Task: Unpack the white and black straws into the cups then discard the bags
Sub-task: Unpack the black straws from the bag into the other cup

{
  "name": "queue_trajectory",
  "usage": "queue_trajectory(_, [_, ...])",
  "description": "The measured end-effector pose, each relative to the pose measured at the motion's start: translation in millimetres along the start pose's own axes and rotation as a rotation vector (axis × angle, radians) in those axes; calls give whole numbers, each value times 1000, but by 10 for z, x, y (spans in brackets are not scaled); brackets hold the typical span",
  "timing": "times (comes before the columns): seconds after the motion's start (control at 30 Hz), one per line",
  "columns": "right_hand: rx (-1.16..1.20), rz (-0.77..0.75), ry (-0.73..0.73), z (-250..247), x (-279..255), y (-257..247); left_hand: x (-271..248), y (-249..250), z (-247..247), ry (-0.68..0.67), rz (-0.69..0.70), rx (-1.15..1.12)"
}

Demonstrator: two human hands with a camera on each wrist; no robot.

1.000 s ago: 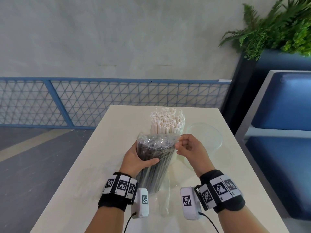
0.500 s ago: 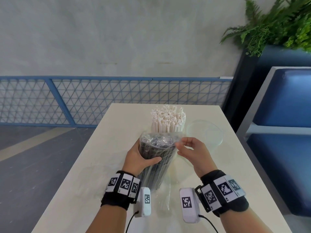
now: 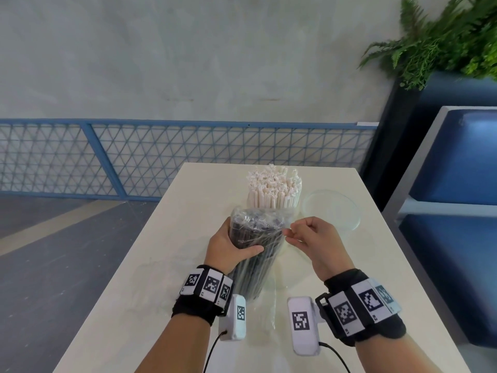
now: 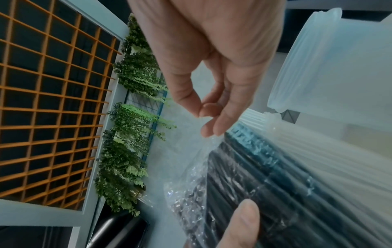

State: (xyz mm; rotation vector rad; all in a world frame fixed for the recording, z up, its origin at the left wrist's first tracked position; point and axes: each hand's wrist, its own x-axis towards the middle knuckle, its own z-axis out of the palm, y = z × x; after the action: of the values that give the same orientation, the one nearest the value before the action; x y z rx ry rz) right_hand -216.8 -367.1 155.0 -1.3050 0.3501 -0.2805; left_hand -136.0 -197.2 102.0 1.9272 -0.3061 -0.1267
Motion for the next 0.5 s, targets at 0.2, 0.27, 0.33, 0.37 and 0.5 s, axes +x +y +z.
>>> queue_trajectory(0.2, [-325,-181,127,-5,-38,146,5,0,-7,-4,-1,-14])
queue_trajectory(0.27, [-538,-354,198,27,-69,205,8,-12,-15,2,-5,-10])
queue_trajectory(0.33, [-596,-411,224,64,-94,283,14,-32,-23,17,-2,-10])
queue_trajectory(0.37, [-577,-359,213,89,-103,303,12,-40,-22,25,1,-10])
queue_trajectory(0.5, [-207,60,52,215,-69,345,-1,-39,5,44,16,-3])
